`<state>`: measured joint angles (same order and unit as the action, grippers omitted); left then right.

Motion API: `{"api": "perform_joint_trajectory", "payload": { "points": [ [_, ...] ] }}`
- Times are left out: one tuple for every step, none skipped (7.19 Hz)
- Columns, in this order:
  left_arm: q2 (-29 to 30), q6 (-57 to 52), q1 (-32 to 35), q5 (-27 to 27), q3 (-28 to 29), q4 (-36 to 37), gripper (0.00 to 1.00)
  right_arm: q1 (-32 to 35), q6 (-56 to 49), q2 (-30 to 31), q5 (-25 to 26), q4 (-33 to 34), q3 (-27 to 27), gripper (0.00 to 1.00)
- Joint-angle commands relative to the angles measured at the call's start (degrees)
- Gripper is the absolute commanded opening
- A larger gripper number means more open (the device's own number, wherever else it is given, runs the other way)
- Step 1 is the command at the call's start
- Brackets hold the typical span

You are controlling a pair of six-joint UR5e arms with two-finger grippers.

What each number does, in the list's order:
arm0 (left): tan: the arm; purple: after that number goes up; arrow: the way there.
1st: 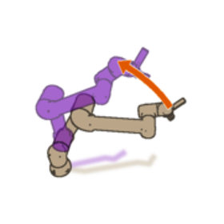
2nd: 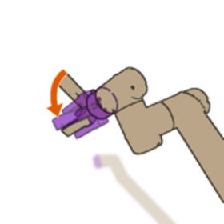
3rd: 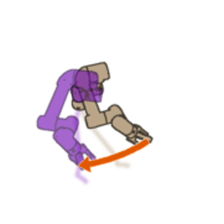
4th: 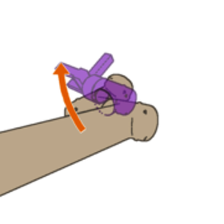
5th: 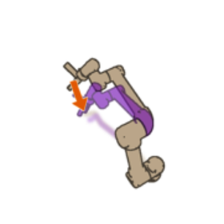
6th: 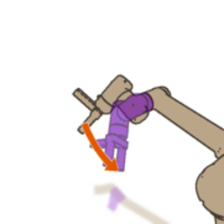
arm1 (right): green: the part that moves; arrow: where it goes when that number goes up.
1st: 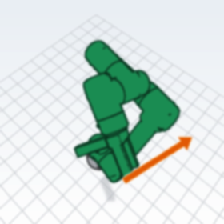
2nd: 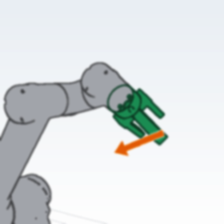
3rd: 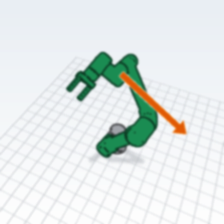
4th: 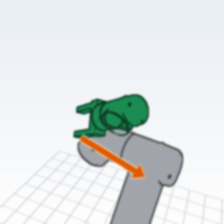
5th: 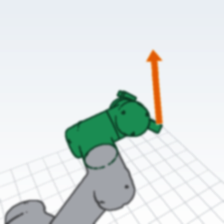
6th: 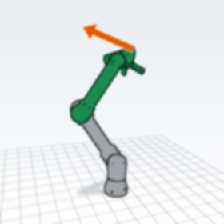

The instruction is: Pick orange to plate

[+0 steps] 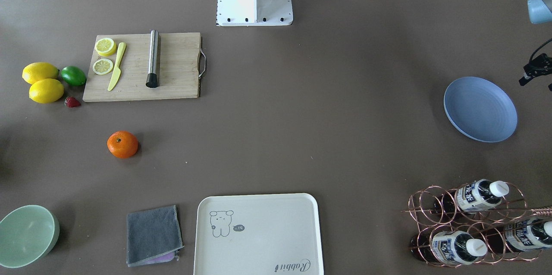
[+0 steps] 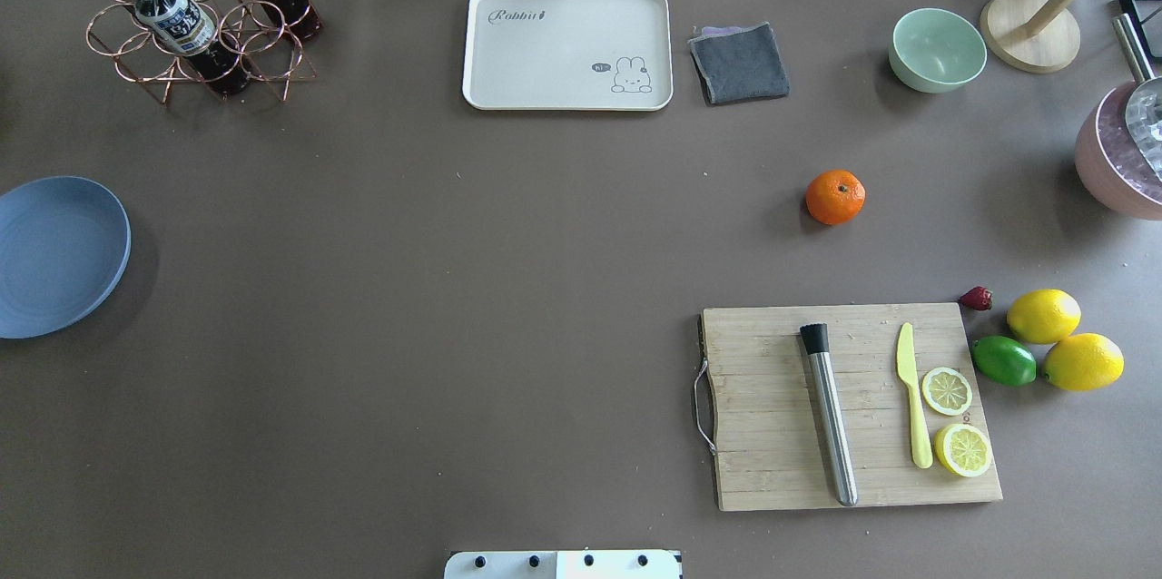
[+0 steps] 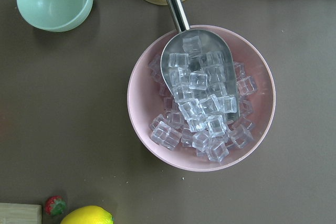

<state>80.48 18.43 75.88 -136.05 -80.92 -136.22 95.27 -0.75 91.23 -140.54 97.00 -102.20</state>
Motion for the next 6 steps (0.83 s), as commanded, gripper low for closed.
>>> {"api": "perform_joint_trajectory", "payload": {
  "points": [
    [1.16, 0.64, -3.01, 0.0, 3.38, -1.76, 0.98, 0.0, 1.19, 0.09, 0.0, -0.06, -0.37, 1.0],
    [1.34, 0.64, -4.41, 0.0, 3.75, -1.76, 0.98, 0.0, 1.19, 0.17, 0.0, -0.06, -0.28, 1.0],
    [1.78, 0.73, -6.51, 0.08, 4.53, -1.76, 0.98, 0.0, 1.19, 0.35, 0.0, -0.06, -0.28, 1.0],
    [3.0, 0.73, -6.79, 0.0, 5.76, -1.68, 0.98, 0.0, 1.19, 0.35, 0.09, -0.15, -0.36, 1.0],
    [3.97, 0.73, -7.58, 0.0, 6.99, -1.68, 0.98, 0.0, 1.11, 0.35, 0.17, -0.15, -0.37, 1.0],
    [4.59, 0.73, -7.85, 0.0, 7.35, -1.68, 0.98, 0.0, 1.1, 0.35, 0.09, -0.15, -0.37, 1.0]
  ]
}}
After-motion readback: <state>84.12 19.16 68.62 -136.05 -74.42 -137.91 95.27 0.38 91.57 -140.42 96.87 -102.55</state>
